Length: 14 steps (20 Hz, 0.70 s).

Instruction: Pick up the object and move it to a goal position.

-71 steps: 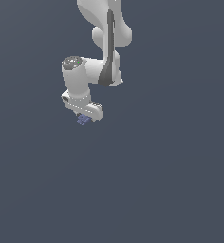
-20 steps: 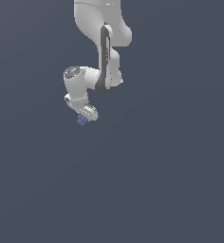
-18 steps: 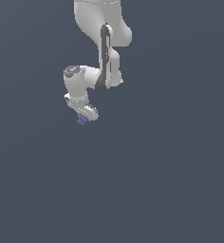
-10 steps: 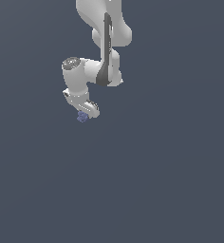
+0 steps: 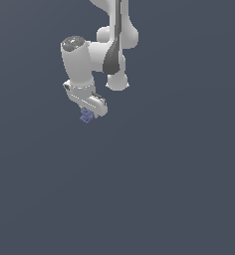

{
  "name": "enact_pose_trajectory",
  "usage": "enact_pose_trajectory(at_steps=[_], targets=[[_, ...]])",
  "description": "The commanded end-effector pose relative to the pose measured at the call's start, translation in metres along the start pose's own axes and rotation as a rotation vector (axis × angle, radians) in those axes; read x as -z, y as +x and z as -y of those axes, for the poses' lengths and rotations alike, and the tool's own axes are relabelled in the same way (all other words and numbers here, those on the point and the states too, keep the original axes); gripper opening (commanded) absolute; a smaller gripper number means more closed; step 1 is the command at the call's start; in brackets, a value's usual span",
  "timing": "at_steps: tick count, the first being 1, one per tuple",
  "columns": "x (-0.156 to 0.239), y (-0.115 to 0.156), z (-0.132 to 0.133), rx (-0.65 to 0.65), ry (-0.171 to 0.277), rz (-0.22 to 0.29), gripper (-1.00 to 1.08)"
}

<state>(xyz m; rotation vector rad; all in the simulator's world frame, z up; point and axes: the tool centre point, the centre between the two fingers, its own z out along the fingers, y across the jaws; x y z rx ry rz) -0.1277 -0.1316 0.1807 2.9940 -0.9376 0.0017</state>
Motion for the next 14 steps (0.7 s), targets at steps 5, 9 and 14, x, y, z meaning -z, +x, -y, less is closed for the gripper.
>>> enact_pose_trajectory(at_steps=[5,9,14], targets=[[0.060,0.009,0.025,-0.001,-0.002,0.000,-1.00],[0.098,0.015,0.042,-0.001,-0.001,0.000,-1.00],[0.144,0.023,0.062,0.000,0.000,0.001,-1.00]])
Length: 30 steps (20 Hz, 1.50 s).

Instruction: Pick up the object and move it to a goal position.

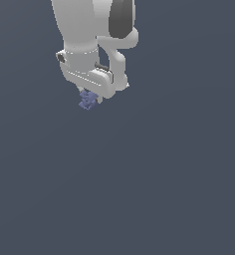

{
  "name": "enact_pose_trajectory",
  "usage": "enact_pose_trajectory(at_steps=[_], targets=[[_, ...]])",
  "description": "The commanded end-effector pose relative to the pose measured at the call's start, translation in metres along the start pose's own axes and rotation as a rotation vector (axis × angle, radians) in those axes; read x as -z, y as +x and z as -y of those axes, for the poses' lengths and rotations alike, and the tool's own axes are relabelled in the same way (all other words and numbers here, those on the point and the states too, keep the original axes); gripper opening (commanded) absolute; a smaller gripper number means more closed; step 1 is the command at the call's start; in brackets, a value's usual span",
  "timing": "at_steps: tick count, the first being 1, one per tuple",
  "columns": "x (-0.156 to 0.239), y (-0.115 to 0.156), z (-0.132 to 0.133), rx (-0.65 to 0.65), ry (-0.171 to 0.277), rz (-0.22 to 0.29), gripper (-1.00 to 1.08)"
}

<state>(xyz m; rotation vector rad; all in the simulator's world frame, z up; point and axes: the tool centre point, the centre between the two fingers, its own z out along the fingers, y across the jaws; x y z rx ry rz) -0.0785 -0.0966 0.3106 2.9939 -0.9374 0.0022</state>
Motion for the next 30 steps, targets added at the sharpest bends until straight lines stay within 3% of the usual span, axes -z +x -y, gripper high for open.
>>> enact_pose_trajectory(at_steps=[1,17,30], targets=[[0.023,0.003,0.010,0.000,0.000,0.001,-1.00],[0.134,0.026,0.061,0.002,0.003,0.002,-1.00],[0.175,0.036,0.080,0.003,0.004,0.003,-1.00]])
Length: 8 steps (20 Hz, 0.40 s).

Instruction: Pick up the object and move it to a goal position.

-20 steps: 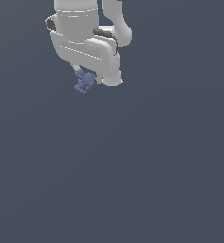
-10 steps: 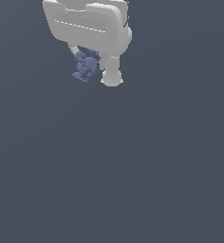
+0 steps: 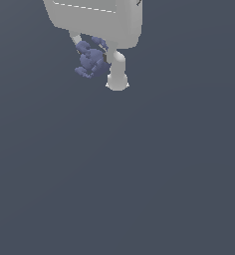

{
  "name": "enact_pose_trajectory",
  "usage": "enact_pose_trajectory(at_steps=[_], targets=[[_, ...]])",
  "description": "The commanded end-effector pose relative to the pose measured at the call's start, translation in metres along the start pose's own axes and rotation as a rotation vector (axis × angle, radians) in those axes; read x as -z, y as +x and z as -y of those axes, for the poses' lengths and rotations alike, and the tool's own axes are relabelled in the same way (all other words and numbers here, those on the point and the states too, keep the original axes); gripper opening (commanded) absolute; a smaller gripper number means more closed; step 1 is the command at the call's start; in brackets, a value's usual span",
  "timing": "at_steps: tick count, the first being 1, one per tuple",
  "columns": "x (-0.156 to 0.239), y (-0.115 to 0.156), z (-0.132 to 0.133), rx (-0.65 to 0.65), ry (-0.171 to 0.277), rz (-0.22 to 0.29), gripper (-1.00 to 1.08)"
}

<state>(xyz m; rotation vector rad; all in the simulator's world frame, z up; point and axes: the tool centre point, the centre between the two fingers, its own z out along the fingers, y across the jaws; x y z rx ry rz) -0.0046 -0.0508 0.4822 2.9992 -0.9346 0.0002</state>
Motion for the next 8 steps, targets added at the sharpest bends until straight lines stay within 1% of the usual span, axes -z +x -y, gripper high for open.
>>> enact_pose_trajectory(at_steps=[1,8], targets=[[0.0041,0.0012,0.0017,0.000,0.000,0.000,-1.00],[0.0065,0.0023,0.0030,0.000,0.000,0.000,-1.00]])
